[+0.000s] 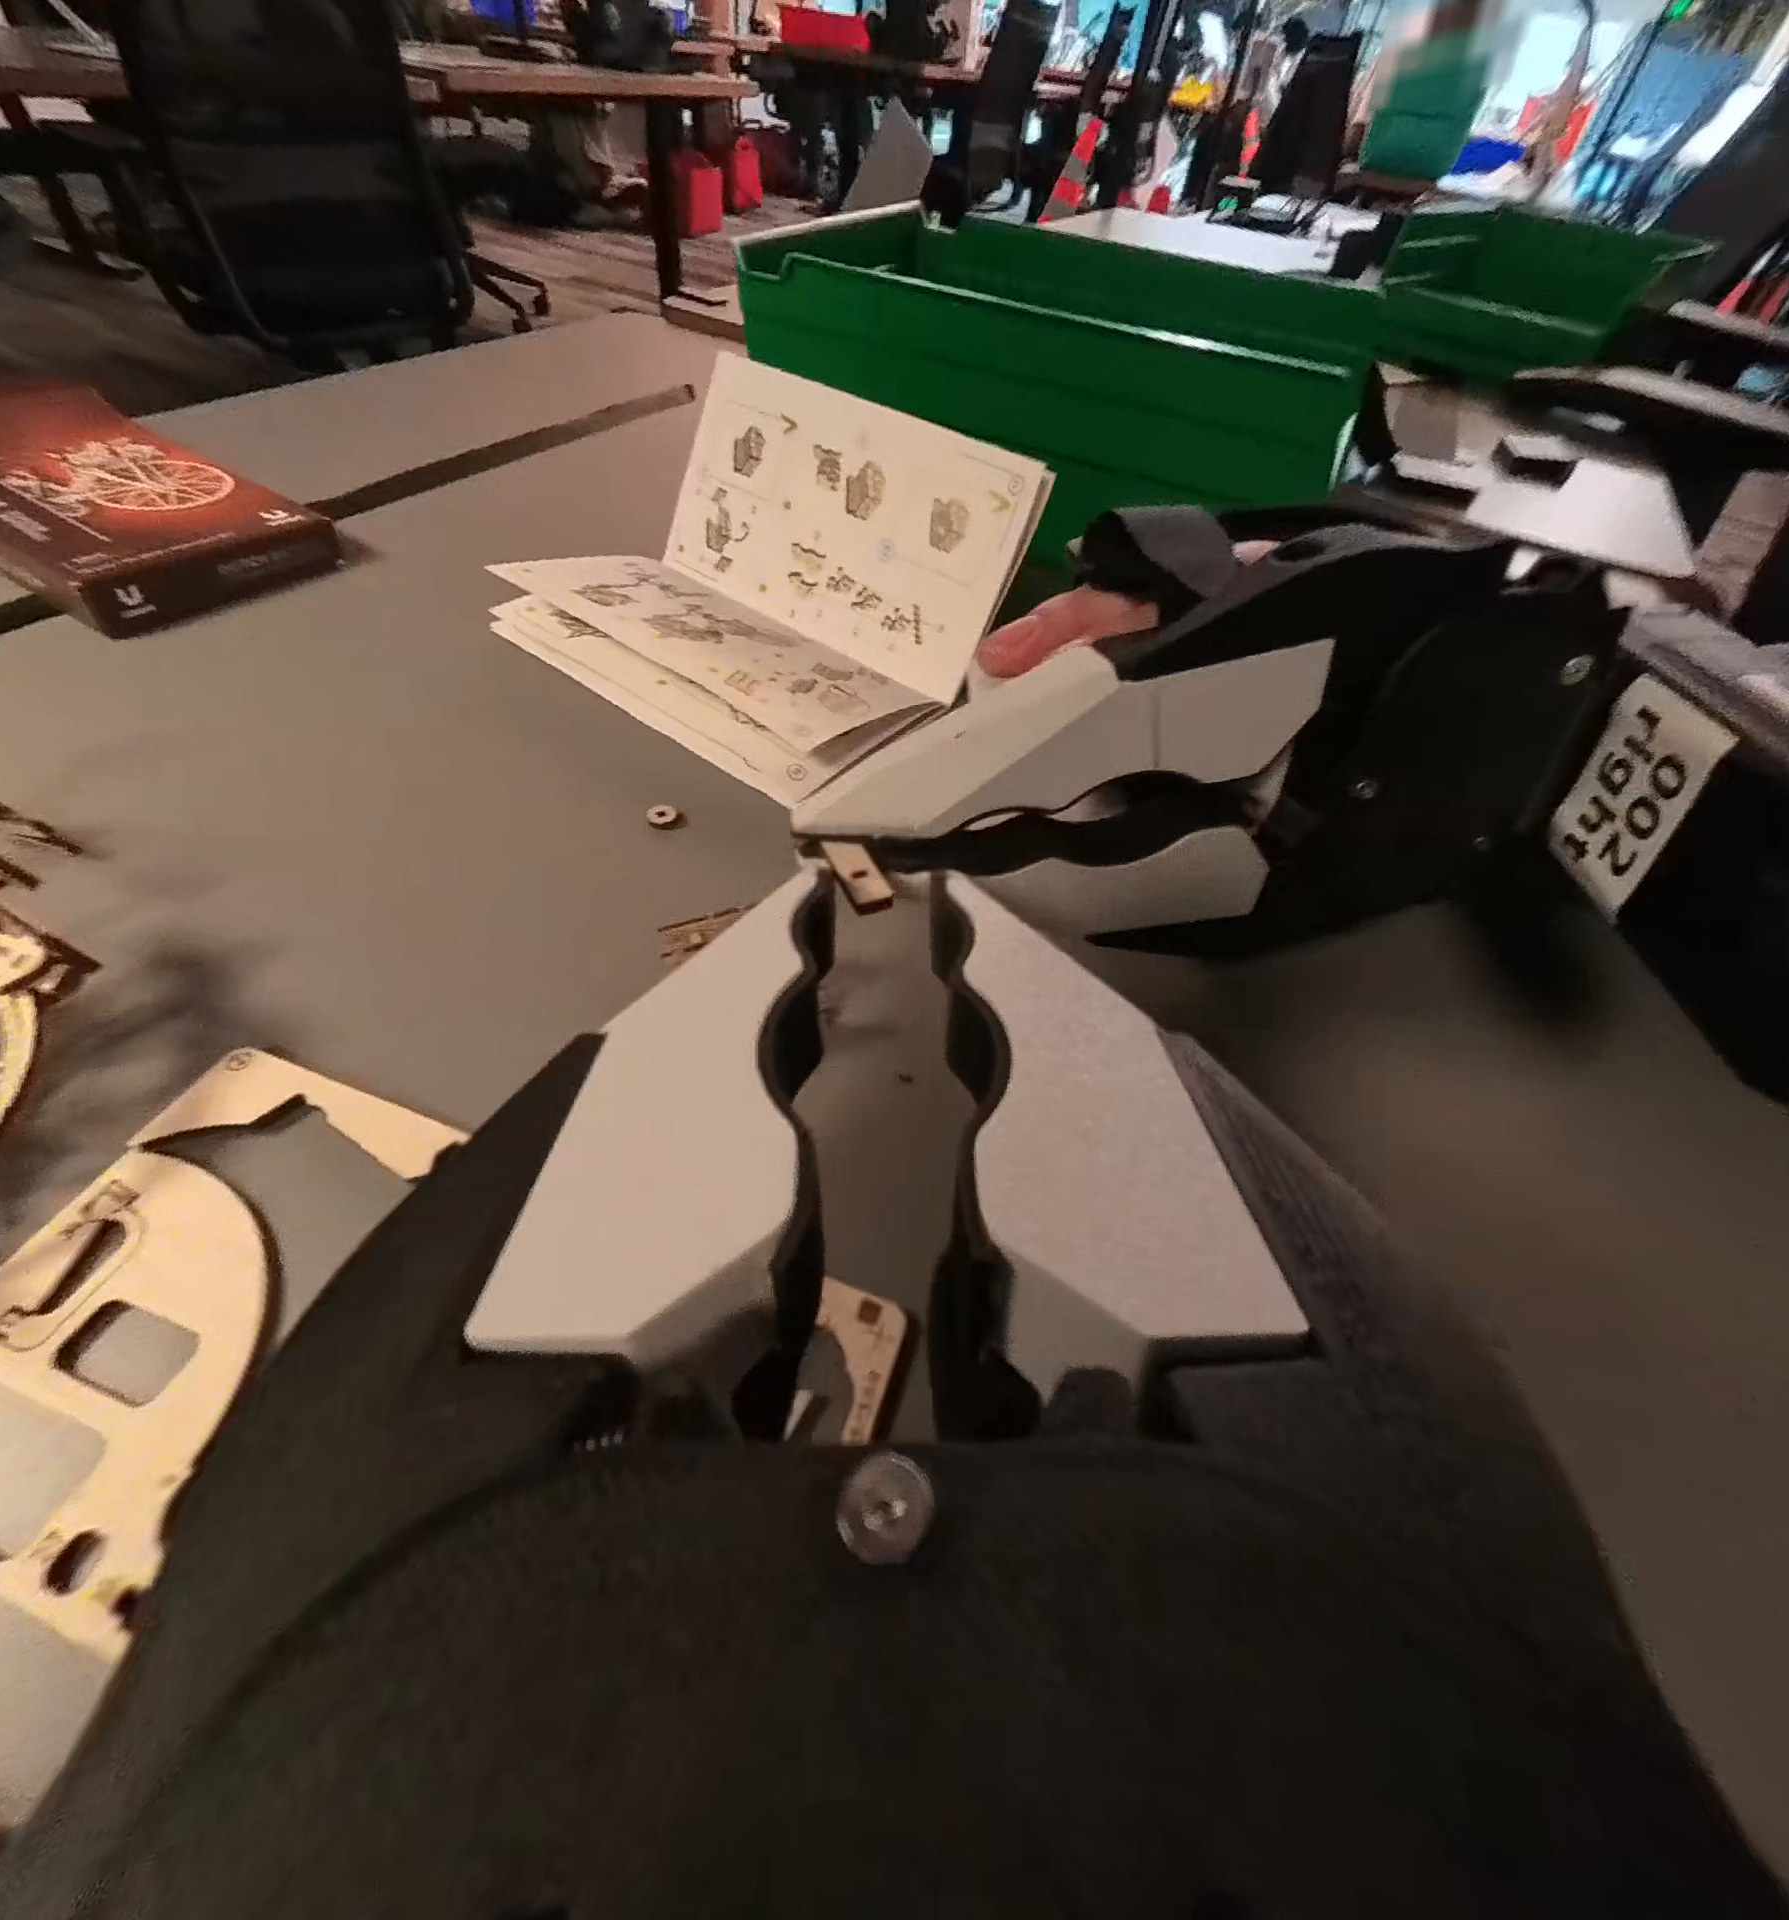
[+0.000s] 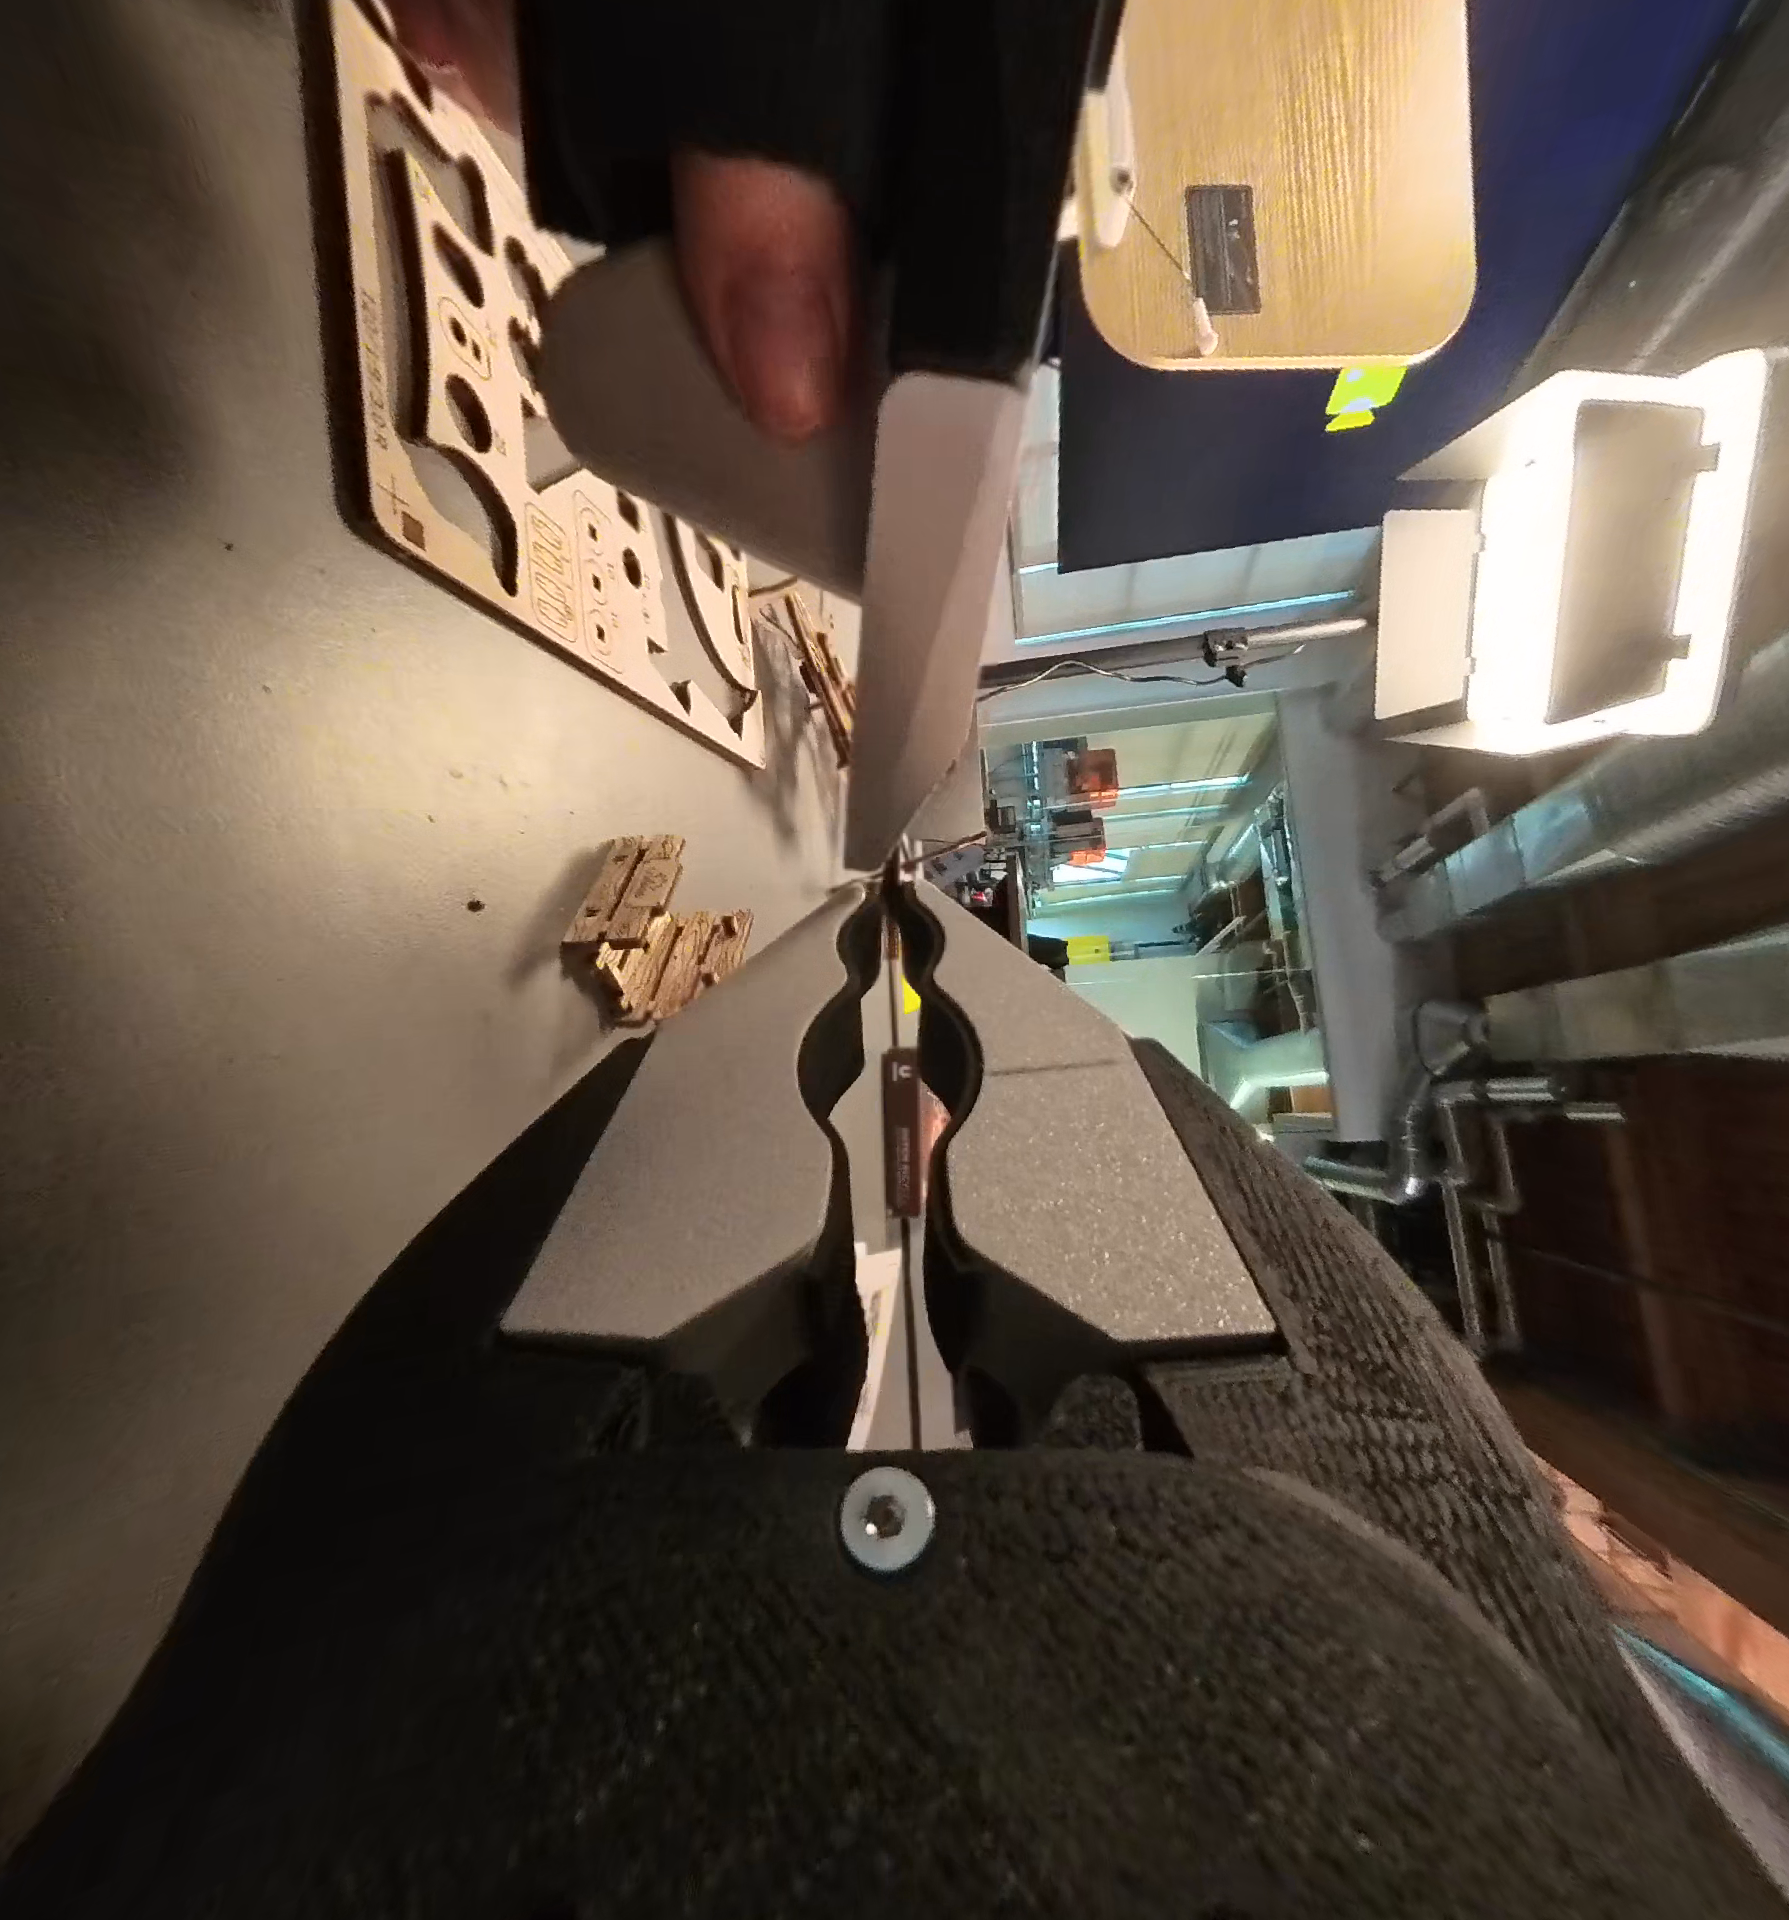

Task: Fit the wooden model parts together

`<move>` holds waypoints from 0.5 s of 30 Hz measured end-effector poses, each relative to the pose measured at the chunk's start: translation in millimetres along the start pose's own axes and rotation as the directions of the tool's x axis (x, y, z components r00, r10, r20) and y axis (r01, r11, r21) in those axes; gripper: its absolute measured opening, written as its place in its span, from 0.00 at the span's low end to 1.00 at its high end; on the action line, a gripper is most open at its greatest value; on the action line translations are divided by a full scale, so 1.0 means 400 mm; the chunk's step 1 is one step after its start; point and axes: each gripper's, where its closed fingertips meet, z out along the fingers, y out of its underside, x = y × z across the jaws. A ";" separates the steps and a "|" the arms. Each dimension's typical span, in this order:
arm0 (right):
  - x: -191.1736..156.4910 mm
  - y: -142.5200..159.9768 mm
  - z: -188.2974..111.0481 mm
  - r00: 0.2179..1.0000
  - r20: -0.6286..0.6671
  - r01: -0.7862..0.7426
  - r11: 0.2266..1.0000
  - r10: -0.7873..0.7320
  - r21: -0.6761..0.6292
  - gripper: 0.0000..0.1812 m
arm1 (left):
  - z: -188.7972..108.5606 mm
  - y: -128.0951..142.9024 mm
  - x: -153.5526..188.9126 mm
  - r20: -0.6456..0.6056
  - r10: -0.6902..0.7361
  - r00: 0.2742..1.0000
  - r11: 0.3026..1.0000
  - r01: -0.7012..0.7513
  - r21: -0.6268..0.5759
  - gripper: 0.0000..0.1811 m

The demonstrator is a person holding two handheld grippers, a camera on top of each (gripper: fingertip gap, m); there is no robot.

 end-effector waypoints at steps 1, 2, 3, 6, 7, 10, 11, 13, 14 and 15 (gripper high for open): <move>-0.001 0.000 0.000 1.000 0.004 -0.003 1.000 0.003 0.002 0.00 | -0.002 0.003 -0.004 0.016 0.032 0.999 0.999 -0.032 -0.007 0.08; -0.001 0.002 0.001 1.000 0.007 -0.011 1.000 0.011 0.002 0.01 | -0.004 0.003 -0.005 0.025 0.067 0.997 0.998 -0.067 -0.010 0.08; -0.002 0.004 0.001 1.000 0.011 -0.020 1.000 0.020 0.000 0.00 | -0.006 0.003 -0.006 0.039 0.112 0.993 0.994 -0.112 -0.012 0.09; -0.013 0.005 0.002 0.997 0.053 -0.049 0.999 0.049 0.004 0.01 | -0.019 0.008 -0.017 0.114 0.376 0.920 0.926 -0.370 -0.074 0.15; -0.024 0.005 0.001 0.995 0.085 -0.056 0.998 0.055 0.007 0.01 | -0.026 0.005 -0.021 0.151 0.493 0.857 0.870 -0.483 -0.098 0.15; -0.050 -0.007 -0.008 0.984 0.163 -0.075 0.997 0.068 0.036 0.01 | -0.028 0.022 0.010 0.136 0.758 0.638 0.652 -0.742 -0.158 0.12; -0.058 -0.015 -0.011 0.979 0.189 -0.085 0.995 0.074 0.049 0.01 | -0.023 0.035 0.026 0.106 0.805 0.584 0.593 -0.787 -0.168 0.11; -0.067 -0.026 -0.015 0.971 0.223 -0.107 0.992 0.091 0.061 0.01 | -0.015 0.050 0.030 0.102 0.855 0.509 0.518 -0.827 -0.219 0.07; -0.070 -0.029 -0.017 0.967 0.235 -0.116 0.991 0.098 0.065 0.01 | -0.012 0.054 0.022 0.114 0.873 0.474 0.487 -0.835 -0.258 0.04; -0.074 -0.031 -0.018 0.964 0.246 -0.124 0.990 0.103 0.068 0.00 | -0.010 0.060 0.015 0.110 0.889 0.444 0.456 -0.842 -0.289 0.03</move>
